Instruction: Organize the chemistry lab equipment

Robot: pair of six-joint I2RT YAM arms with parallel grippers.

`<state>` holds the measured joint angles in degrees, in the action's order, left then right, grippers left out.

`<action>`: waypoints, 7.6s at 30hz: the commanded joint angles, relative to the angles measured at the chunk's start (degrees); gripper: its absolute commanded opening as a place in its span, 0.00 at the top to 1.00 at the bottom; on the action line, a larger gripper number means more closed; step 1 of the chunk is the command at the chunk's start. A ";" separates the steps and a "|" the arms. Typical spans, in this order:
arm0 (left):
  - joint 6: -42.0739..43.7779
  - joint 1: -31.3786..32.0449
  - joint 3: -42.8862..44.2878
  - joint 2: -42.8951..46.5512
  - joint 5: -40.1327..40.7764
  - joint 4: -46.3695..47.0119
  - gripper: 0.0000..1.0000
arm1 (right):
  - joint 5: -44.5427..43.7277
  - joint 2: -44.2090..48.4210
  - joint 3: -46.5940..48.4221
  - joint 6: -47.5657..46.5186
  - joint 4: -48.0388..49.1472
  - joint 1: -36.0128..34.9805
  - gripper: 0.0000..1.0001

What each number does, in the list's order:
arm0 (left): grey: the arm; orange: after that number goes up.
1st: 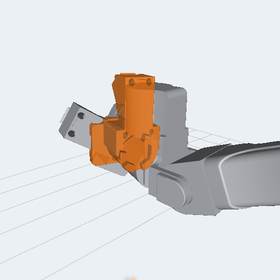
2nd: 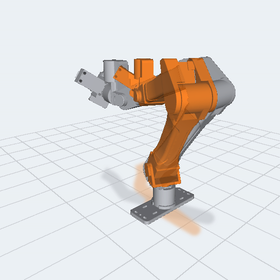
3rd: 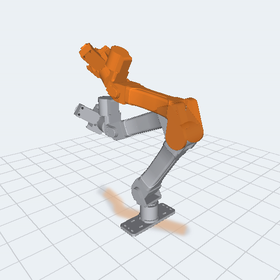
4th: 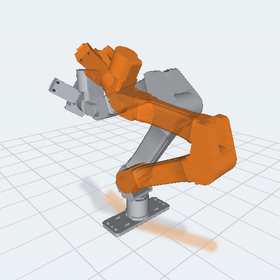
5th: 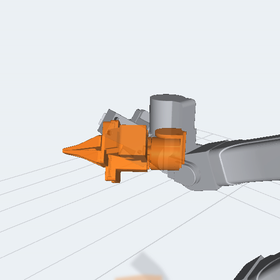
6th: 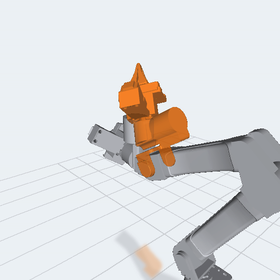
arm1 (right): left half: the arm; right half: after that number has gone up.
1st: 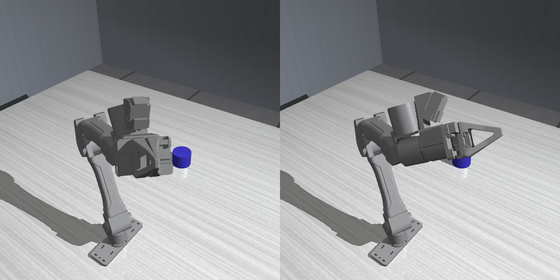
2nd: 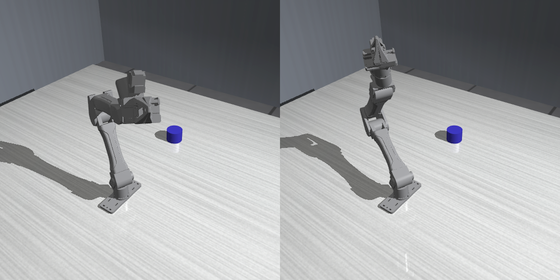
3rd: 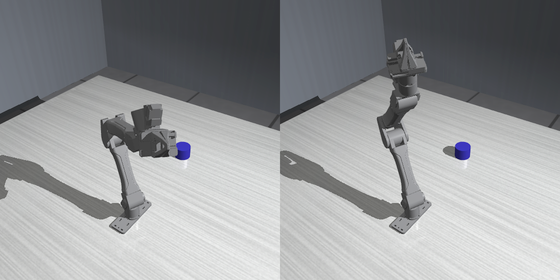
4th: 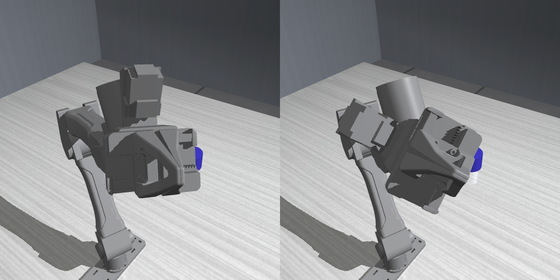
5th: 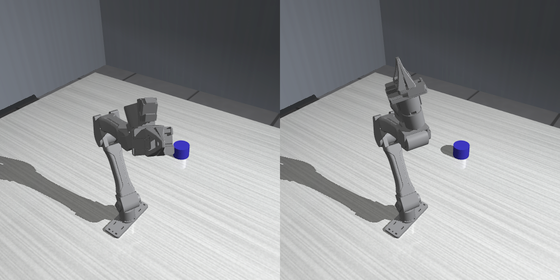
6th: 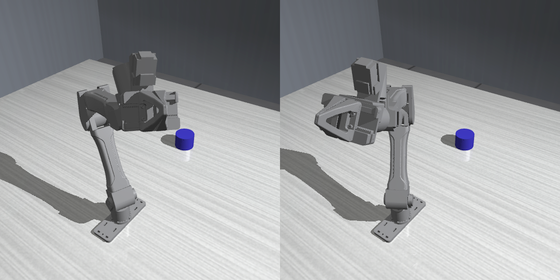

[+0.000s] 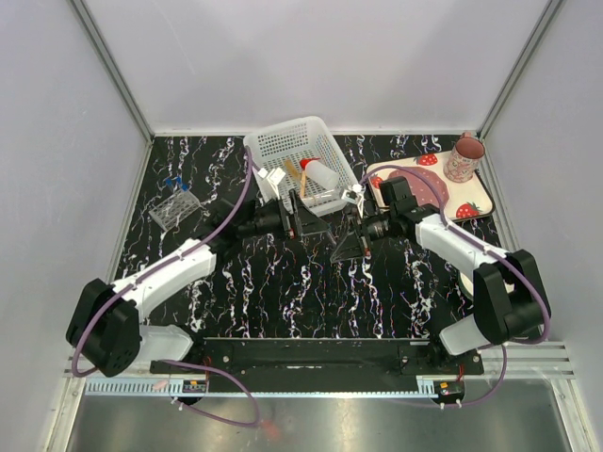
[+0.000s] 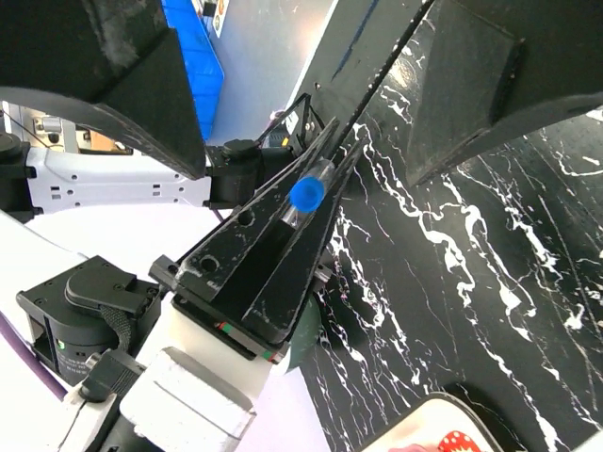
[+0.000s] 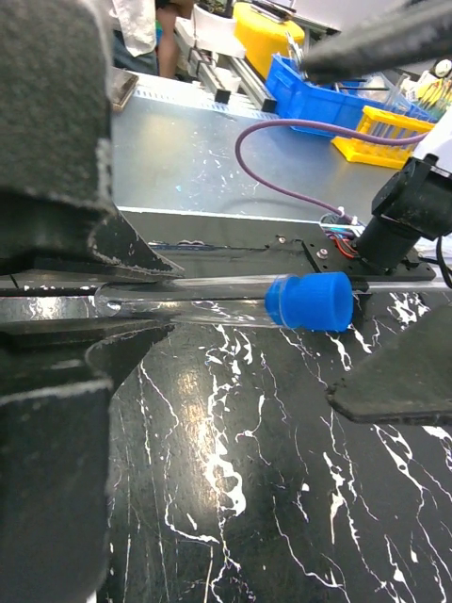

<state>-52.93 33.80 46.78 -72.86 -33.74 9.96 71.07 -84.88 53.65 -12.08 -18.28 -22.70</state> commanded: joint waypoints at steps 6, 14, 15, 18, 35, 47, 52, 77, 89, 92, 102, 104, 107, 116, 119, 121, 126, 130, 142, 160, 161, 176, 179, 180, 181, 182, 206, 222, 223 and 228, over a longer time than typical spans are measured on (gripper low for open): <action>3.53 2.41 5.51 -4.13 -1.78 -2.83 0.32 | -0.32 -1.78 3.48 -8.93 -7.20 -1.56 0.93; 4.68 3.29 7.62 -6.15 -1.51 -4.95 0.55 | -0.23 -2.83 4.27 -10.51 -8.96 -1.91 0.93; 4.59 3.72 8.05 -6.41 -1.77 -4.95 0.55 | -0.23 -2.92 4.27 -10.51 -9.05 -1.91 0.93; 4.50 4.43 8.58 -7.20 -2.12 -4.60 0.59 | -0.23 -2.92 4.45 -10.77 -9.40 -2.00 0.93; 3.62 4.70 8.76 -7.12 -2.65 -4.95 0.79 | -0.93 -3.01 4.80 -11.65 -10.28 -2.00 0.92; 6.16 3.82 9.81 -2.30 1.82 -13.28 0.86 | -3.39 -2.40 6.29 -14.45 -13.35 -1.91 0.00; 14.24 -0.57 11.92 5.43 15.26 -29.79 0.85 | -13.48 1.46 7.53 -20.00 -18.28 -1.04 0.00; 35.70 -39.07 24.40 -13.79 51.31 -29.21 0.84 | -17.81 9.65 6.29 -22.38 -18.54 3.36 0.00; 32.98 -41.89 28.19 -23.29 51.57 -21.74 0.83 | -17.54 6.22 7.00 -23.34 -19.95 3.45 0.00; 32.28 -42.06 28.45 -25.04 51.49 -21.03 0.83 | -17.81 5.87 6.91 -23.52 -20.04 3.36 0.00; 32.18 -42.59 29.50 -28.56 52.63 -20.41 0.83 | -18.07 4.99 7.00 -23.78 -20.21 3.36 0.00; 32.36 -42.77 29.50 -29.00 52.46 -20.07 0.83 | -18.16 4.73 7.00 -23.78 -20.30 3.36 0.00; 32.45 -42.94 29.94 -29.88 52.02 -20.06 0.83 | -18.16 4.46 7.00 -23.87 -20.39 3.36 0.00; 32.54 -42.94 31.09 -31.55 51.14 -20.50 0.82 | -18.33 3.76 7.17 -24.13 -20.74 3.36 0.00; 32.54 -42.94 30.91 -31.82 51.14 -20.59 0.82 | -18.25 3.76 7.26 -24.22 -20.74 3.36 0.00; 32.71 -42.94 30.82 -32.17 51.14 -20.85 0.82 | -18.25 3.76 7.26 -24.22 -20.83 3.36 0.00; 32.62 -43.03 31.70 -33.83 51.05 -21.38 0.81 | -18.16 3.67 7.26 -24.40 -21.00 3.28 0.00; 32.54 -43.12 32.58 -34.36 50.88 -21.56 0.81 | -18.16 3.67 7.26 -24.57 -21.18 3.36 0.00; 32.01 -43.21 32.05 -33.75 50.79 -21.73 0.67 | -17.98 2.97 7.52 -24.93 -21.71 3.36 0.00; 35.52 -43.55 21.26 -13.64 43.68 -20.77 0.19 | -18.07 3.84 7.35 -27.12 -22.58 3.45 0.00; 35.61 -43.82 20.20 -11.54 41.75 -20.16 0.09 | -17.98 3.93 7.35 -27.21 -22.76 3.36 0.00; 47.54 -34.07 17.73 -11.24 30.54 -42.18 0.02 | -15.44 4.73 7.08 -30.99 -24.78 4.85 0.00; 51.24 -27.75 17.29 -15.11 46.60 -46.32 0.05 | -15.17 4.38 7.08 -31.34 -25.05 4.86 0.00; 51.69 -26.69 17.11 -16.08 49.00 -47.04 0.09 | -15.17 4.37 7.08 -31.52 -25.31 4.86 0.00; 52.22 -25.12 16.76 -16.78 50.68 -47.48 0.12 | -15.17 4.46 7.00 -31.69 -25.31 4.86 0.00; 52.48 -24.67 16.76 -18.44 51.83 -48.27 0.15 | -15.17 4.20 7.00 -31.69 -25.22 5.03 0.00; 58.03 -30.63 24.58 -34.45 38.50 -48.98 0.54 | -14.29 4.02 7.09 -32.57 -26.19 6.09 0.00; 42.57 -36.52 12.29 -22.79 17.49 -43.98 0.88 | -13.76 4.55 7.17 -32.75 -26.36 6.35 0.00; 40.21 -36.70 10.89 -21.37 14.87 -41.27 0.89 | -13.68 4.38 7.09 -32.75 -26.28 6.26 0.00; 32.02 -37.05 0.52 -11.63 7.29 -28.98 0.90 | -12.19 4.02 7.00 -32.57 -26.45 6.26 0.00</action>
<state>-12.25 -3.31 52.53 -92.31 -16.21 -31.94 55.75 -81.67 58.92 -43.72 -44.56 -16.75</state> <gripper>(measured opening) 0.175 0.994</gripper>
